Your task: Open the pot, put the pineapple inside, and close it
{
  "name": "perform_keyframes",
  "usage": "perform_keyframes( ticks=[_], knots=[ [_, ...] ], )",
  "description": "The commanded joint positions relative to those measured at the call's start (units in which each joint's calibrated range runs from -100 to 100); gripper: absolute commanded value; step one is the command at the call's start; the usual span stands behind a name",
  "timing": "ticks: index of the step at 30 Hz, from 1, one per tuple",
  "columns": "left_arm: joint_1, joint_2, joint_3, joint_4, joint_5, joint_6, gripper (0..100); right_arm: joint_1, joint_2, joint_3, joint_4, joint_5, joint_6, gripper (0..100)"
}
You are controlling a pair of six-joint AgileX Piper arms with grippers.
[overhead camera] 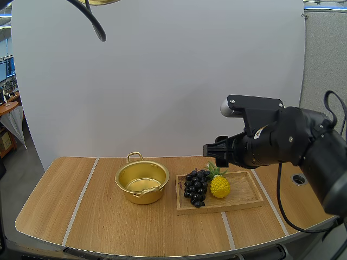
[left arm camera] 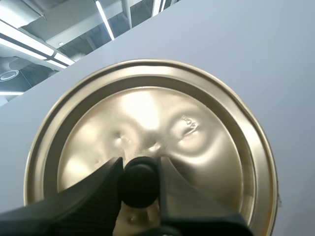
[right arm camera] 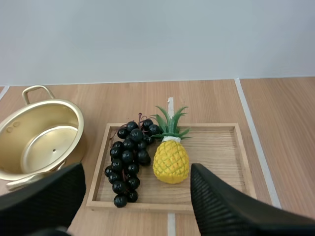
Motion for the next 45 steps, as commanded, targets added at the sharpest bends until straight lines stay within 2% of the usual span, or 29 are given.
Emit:
perform_keyframes(
  ticks=[1, 5, 11, 17, 33, 45],
  knots=[
    [-0.14, 0.1, -0.4, 0.1, -3.2, -0.4, 0, -0.3, 8.5, -0.5, 0.5, -10.0, -0.5, 100],
    [-0.14, 0.1, -0.4, 0.1, -3.2, -0.4, 0, -0.3, 17.3, -0.8, 0.5, -17.0, -0.5, 100],
    [-0.14, 0.1, -0.4, 0.1, -3.2, -0.4, 0, -0.3, 31.3, -6.9, 0.5, -17.3, -0.5, 100],
    [-0.14, 0.1, -0.4, 0.1, -3.2, -0.4, 0, -0.3, 39.7, -8.7, 0.5, -17.2, -0.5, 100],
    [-0.14, 0.1, -0.4, 0.1, -3.2, -0.4, 0, -0.3, 49.1, -8.7, -1.6, -19.7, -0.5, 100],
    [-0.14, 0.1, -0.4, 0.1, -3.2, -0.4, 0, -0.9, 50.3, -8.7, -3.0, -20.1, -0.5, 100]
  ],
)
